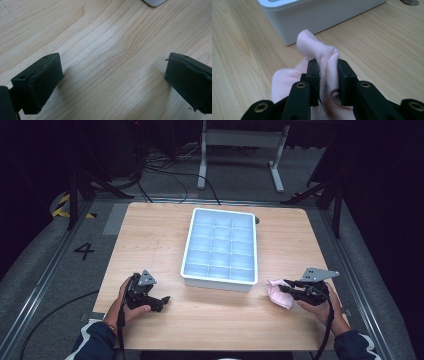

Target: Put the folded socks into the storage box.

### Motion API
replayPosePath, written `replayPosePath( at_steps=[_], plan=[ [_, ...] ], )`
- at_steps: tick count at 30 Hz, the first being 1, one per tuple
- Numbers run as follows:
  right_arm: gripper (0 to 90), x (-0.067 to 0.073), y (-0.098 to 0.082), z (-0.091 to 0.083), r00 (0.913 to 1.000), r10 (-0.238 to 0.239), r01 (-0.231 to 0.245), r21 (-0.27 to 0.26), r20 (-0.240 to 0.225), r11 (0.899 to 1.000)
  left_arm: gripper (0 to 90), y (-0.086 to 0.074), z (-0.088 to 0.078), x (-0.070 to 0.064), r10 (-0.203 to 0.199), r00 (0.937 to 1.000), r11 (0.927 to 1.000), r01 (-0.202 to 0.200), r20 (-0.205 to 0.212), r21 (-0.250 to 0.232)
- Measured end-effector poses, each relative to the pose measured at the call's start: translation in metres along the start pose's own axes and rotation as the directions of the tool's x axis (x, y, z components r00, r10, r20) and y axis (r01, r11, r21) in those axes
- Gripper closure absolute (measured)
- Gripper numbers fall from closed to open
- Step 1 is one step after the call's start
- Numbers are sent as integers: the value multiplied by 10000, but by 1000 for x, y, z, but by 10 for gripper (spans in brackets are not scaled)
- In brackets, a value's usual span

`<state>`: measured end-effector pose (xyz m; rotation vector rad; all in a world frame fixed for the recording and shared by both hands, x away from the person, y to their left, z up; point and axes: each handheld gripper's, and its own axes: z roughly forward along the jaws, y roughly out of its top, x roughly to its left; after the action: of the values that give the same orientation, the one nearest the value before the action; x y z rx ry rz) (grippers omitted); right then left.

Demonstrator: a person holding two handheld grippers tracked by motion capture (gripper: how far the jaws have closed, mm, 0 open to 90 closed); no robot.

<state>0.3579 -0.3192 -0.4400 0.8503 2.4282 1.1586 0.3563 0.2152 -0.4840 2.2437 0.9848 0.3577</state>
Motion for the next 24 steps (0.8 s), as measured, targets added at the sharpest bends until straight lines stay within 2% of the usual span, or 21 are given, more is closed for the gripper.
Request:
replayPosePath(
  at_steps=[9, 24],
  plan=[
    [745, -3, 5, -14, 9998, 41, -31, -531, 177, 9986, 17, 0, 0, 0, -1, 10000, 10000, 1, -1, 1],
    [744, -7, 11, -25, 9986, 220, -170, -1036, 477, 9945, 18, 0, 0, 0, -1, 10000, 10000, 1, -1, 21]
  ],
)
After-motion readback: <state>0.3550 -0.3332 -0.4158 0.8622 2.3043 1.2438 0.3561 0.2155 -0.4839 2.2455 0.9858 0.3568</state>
